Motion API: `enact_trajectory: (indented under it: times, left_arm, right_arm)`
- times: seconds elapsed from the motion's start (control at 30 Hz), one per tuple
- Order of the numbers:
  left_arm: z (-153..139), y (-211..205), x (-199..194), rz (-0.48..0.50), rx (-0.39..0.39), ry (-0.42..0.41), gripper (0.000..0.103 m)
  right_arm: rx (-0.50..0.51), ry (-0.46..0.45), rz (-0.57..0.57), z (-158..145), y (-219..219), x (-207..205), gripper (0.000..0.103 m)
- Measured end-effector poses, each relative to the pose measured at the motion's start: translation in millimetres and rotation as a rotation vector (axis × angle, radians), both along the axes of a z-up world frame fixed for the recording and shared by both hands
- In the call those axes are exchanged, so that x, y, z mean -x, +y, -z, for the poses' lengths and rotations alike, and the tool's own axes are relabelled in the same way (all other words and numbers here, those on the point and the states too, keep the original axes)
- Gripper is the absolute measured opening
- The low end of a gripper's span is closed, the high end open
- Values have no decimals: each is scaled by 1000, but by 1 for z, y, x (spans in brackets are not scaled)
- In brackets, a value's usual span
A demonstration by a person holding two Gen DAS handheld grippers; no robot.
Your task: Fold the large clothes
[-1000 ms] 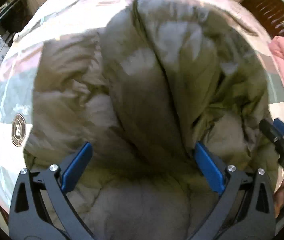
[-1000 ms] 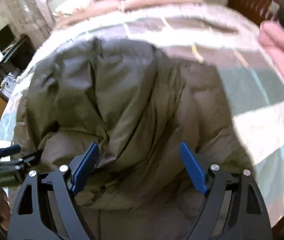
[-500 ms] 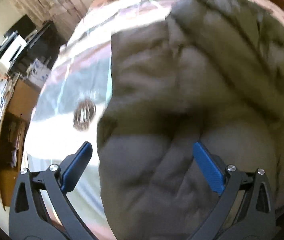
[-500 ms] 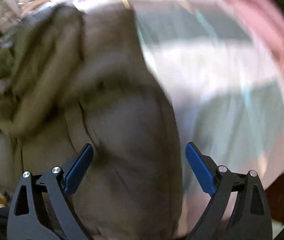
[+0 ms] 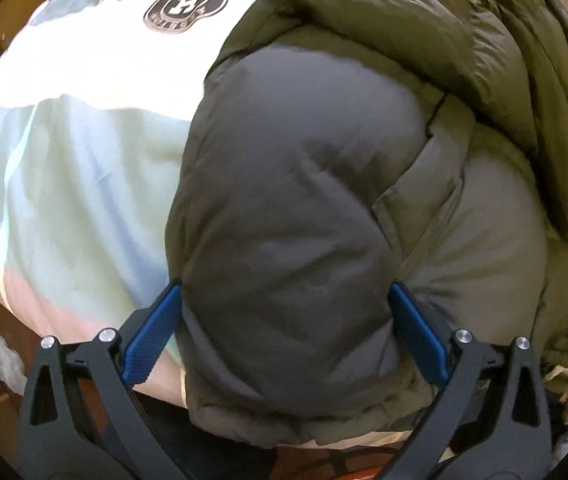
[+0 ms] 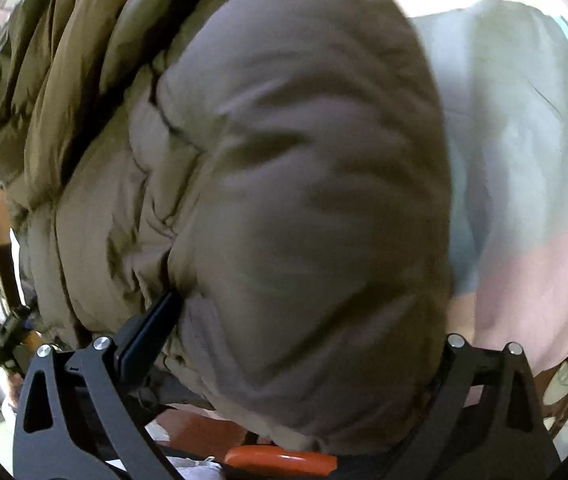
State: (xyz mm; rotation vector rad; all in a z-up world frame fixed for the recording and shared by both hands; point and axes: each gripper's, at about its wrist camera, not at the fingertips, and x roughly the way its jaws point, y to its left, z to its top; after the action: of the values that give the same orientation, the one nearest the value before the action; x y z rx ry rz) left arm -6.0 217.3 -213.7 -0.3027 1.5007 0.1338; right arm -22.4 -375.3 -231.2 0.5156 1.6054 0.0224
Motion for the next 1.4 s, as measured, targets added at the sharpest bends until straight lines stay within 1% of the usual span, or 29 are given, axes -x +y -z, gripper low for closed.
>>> enact_trajectory:
  times: [0.13,0.17,0.23,0.27,0.3,0.33,0.37,0.4,0.43,0.47,0.5,0.57,0.6,0.7,0.73,0.77,0.83,0.87,0.9,0.93,0.97,1.03,1.07,1.17,1.23,1.3,1.33,1.37,1.4]
  left_arm:
    - [5,16,7,-85,103,24,101]
    - [4,26,22,-94,116,24,101]
    - [8,27,26,-90,132,34,101]
    - [9,27,27,-87,139,36,101]
    - [11,28,27,-86,154,37,95]
    - [12,29,28,-85,176,34,88]
    - [10,32,27,-73,205,29,73]
    - [7,30,27,-61,216,19,59]
    - [3,29,27,-52,233,6,52]
    - [3,30,27,-47,250,-2,40]
    - [0,30,27,-42,270,-14,33]
    - [-3,36,28,-53,316,-33,26]
    - [-4,38,28,-60,332,-37,24]
    - [-13,47,30,-84,392,-66,23]
    - [-15,48,31,-84,397,-74,23]
    - [-18,50,31,-79,397,-79,23]
    - [-16,48,33,-60,378,-62,36]
    - [-17,43,29,-39,342,-38,60]
    - [-16,37,30,-18,307,-18,77]
    - [-17,28,28,-1,281,-7,79]
    - [-16,22,30,32,242,2,80]
    - [-15,15,34,70,199,10,87]
    - [-14,13,35,77,187,18,92]
    - [-10,12,39,75,163,45,94]
    - [-8,14,39,66,168,54,96]
    - [-9,16,40,64,175,58,95]
    - [-11,17,41,61,196,48,93]
    - [-12,25,41,56,218,36,71]
    - [-14,34,43,47,256,23,48]
  right_arm:
    - [-3,-5,4,2,4,-1,100]
    - [-6,-9,8,2,4,-1,99]
    - [-14,-26,5,-1,6,1,88]
    - [-20,-38,1,-2,7,3,76]
    - [-25,-45,-2,-4,8,3,62]
    - [-39,-55,-8,-6,10,3,56]
    - [-56,-68,-19,-8,13,2,44]
    - [-64,-81,-32,-11,16,0,36]
    - [-73,-98,-50,-14,20,-2,33]
    - [-85,-116,-59,-17,23,-3,27]
    - [-100,-133,-61,-20,24,-4,23]
    - [-140,-169,-47,-27,24,-5,19]
    - [-164,-196,-38,-32,23,-5,18]
    - [-236,-297,-14,-48,21,-3,18]
    - [-250,-325,-9,-53,20,-3,18]
    - [-245,-333,-9,-55,19,-5,18]
    - [-227,-300,-16,-47,24,-7,23]
    - [-202,-268,-29,-40,28,-7,33]
    - [-176,-240,-44,-39,19,-13,55]
    - [-150,-216,-61,-36,22,-12,65]
    - [-122,-200,-83,-33,25,-11,72]
    - [-90,-184,-105,-31,32,-9,83]
    - [-75,-170,-110,-31,38,-8,93]
    - [50,-57,-144,-9,45,-4,94]
    - [88,-16,-176,0,56,0,98]
    - [101,-24,-193,0,63,0,98]
    - [90,-35,-188,-1,65,0,95]
    - [58,-63,-171,-6,66,0,70]
    - [22,-84,-155,-9,68,-1,43]
